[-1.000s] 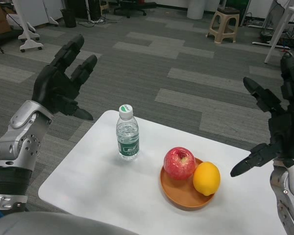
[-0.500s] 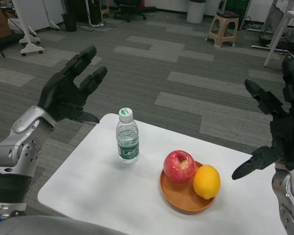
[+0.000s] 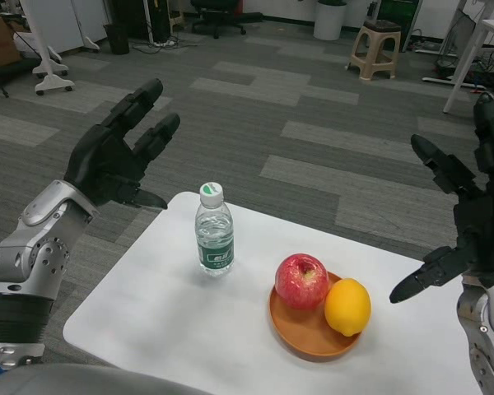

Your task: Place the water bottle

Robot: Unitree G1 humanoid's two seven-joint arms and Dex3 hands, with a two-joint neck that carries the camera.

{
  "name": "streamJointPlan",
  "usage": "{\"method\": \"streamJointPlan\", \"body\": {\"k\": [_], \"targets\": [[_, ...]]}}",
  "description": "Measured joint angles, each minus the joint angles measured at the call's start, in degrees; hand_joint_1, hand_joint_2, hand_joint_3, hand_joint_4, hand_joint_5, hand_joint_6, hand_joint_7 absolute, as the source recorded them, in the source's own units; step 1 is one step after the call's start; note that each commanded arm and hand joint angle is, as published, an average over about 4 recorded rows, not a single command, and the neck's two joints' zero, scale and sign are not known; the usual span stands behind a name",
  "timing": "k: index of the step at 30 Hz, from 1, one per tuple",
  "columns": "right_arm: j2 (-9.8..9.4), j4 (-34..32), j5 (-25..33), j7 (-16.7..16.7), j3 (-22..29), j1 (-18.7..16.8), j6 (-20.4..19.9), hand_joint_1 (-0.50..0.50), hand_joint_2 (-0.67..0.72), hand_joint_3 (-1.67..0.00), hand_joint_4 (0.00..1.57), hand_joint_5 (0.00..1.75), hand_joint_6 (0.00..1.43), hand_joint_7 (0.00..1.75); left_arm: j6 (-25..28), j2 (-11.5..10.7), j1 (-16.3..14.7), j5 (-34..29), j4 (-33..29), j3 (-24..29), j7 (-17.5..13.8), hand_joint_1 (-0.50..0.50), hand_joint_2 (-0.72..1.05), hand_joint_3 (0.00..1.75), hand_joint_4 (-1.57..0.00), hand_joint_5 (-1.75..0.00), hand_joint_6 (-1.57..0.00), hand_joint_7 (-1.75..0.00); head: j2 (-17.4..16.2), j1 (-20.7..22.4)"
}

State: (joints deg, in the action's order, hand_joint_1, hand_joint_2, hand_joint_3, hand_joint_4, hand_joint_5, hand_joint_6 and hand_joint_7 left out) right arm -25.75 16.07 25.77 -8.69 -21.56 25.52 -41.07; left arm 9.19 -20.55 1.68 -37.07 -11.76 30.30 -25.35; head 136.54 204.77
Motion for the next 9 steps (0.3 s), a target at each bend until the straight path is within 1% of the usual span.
{"method": "streamJointPlan", "body": {"k": [2, 5, 9], "targets": [[0.0, 0.0, 0.0, 0.0, 0.0, 0.0, 0.0, 0.0, 0.72, 0.0, 0.66, 0.0, 0.0, 0.0, 0.0, 0.0, 0.0, 0.0, 0.0, 0.0, 0.0, -0.5, 0.25, 0.09, 0.0, -0.03, 0.0, -0.12, 0.0, 0.0], [0.0, 0.0, 0.0, 0.0, 0.0, 0.0, 0.0, 0.0, 0.72, 0.0, 0.66, 0.0, 0.0, 0.0, 0.0, 0.0, 0.0, 0.0, 0.0, 0.0, 0.0, -0.5, 0.25, 0.09, 0.0, -0.08, 0.0, -0.07, 0.0, 0.0], [0.0, 0.0, 0.0, 0.0, 0.0, 0.0, 0.0, 0.0, 0.72, 0.0, 0.66, 0.0, 0.0, 0.0, 0.0, 0.0, 0.0, 0.0, 0.0, 0.0, 0.0, -0.5, 0.22, 0.06, 0.0, -0.03, 0.0, -0.12, 0.3, 0.1]]}}
